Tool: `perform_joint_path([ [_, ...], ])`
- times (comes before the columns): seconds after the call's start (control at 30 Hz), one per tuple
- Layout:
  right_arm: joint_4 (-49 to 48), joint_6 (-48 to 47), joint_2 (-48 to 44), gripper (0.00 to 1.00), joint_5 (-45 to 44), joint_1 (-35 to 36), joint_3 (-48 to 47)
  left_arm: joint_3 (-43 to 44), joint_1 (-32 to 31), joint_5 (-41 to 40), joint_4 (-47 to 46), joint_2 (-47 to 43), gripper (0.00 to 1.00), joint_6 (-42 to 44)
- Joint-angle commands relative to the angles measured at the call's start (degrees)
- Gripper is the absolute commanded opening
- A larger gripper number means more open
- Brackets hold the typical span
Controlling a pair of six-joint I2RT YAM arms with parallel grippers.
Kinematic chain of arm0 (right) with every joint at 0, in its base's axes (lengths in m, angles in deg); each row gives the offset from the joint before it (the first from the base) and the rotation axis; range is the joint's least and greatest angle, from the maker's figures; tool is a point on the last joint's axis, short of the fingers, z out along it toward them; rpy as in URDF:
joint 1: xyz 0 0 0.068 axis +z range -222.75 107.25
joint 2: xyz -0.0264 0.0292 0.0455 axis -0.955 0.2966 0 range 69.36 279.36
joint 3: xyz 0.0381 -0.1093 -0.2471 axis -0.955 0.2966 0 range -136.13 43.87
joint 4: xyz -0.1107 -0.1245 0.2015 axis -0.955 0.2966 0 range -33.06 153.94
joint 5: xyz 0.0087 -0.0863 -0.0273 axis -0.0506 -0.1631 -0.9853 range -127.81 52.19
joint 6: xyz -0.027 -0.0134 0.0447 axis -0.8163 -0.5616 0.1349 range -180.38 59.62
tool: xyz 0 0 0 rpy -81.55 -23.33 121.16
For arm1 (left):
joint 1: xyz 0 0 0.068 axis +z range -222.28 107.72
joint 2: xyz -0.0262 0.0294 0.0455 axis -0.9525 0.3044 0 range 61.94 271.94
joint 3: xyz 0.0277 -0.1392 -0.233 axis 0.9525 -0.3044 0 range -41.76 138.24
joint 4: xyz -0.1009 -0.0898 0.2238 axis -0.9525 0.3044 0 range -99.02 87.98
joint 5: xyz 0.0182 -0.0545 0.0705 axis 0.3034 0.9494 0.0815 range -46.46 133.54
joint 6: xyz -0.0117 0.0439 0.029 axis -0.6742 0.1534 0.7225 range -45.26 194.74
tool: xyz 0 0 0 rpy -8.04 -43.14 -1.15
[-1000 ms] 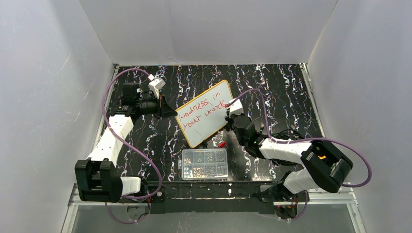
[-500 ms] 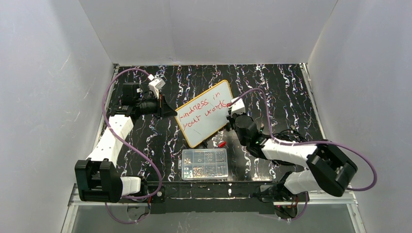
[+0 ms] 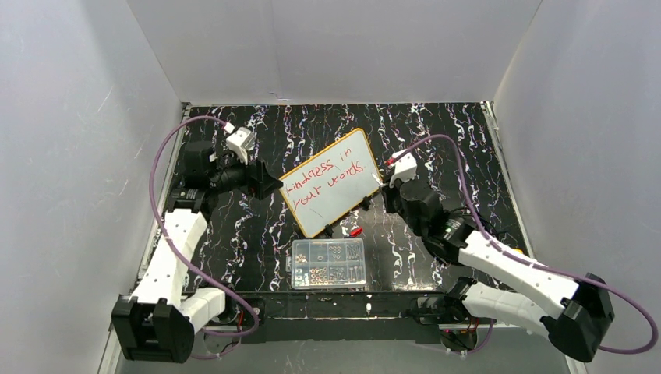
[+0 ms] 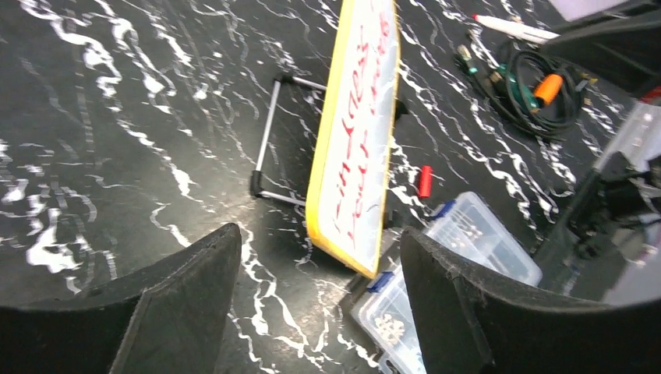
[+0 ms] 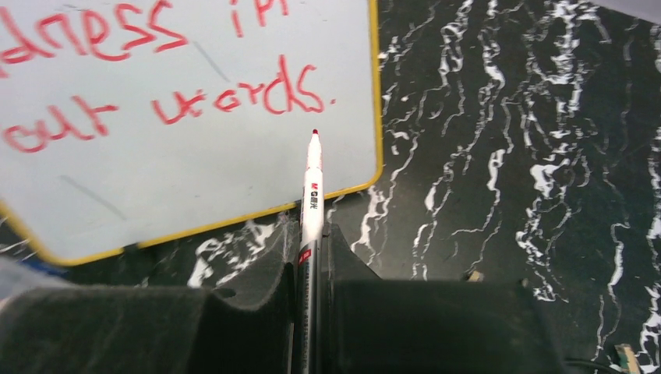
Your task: Write a sentence on the whiteboard
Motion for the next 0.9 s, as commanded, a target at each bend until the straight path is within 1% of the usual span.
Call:
perform_joint_path([
  [0.0, 17.96, 6.50, -4.21, 0.01, 9.53, -0.23, -7.56, -2.29, -0.10, -7.92, -3.39, -7.29, 0.73, 0.31],
  [0.07, 23.88, 8.02, -4.74, 0.01, 13.29, -0.23, -10.56, -3.18, -0.31, -8.56, -4.61, -10.27, 0.73, 0.11],
  [0.17, 29.77, 9.69, -4.33, 0.01, 22.50, -0.23, -14.95, -2.93, -2.96, -9.35, -4.98, -14.45, 0.73, 0.77],
  [0.27, 33.73, 11.36, -2.99, 0.01, 31.86, -0.23, -18.84, -0.68, -7.83, -9.41, -2.02, -17.05, 0.72, 2.08],
  [0.37, 34.58, 13.30, -2.20, 0.01, 40.60, -0.23, -20.56, 0.73, -13.60, -5.18, -0.16, -17.86, 0.71, 1.21],
  [0.43, 34.52, 14.44, -1.17, 0.01, 45.67, -0.23, -21.27, 0.90, -17.70, -0.66, 0.28, -17.12, 0.71, -0.57],
  [0.5, 34.67, 15.28, 0.28, 0.01, 50.53, -0.23, -21.92, 0.73, -22.30, 2.21, 0.35, -15.85, 0.70, -1.95],
  [0.63, 34.83, 16.09, 3.87, 0.01, 58.01, -0.23, -22.34, 1.44, -32.01, 3.59, 1.60, -12.41, 0.70, -0.78],
  [0.73, 34.46, 16.28, 5.82, 0.01, 62.57, -0.23, -22.47, 2.08, -36.13, 7.40, 2.20, -8.69, 0.69, -0.26],
  [0.87, 33.78, 16.37, 6.83, 0.01, 66.42, -0.23, -22.62, 2.21, -41.38, 7.73, 3.88, -4.19, 0.67, 1.83],
])
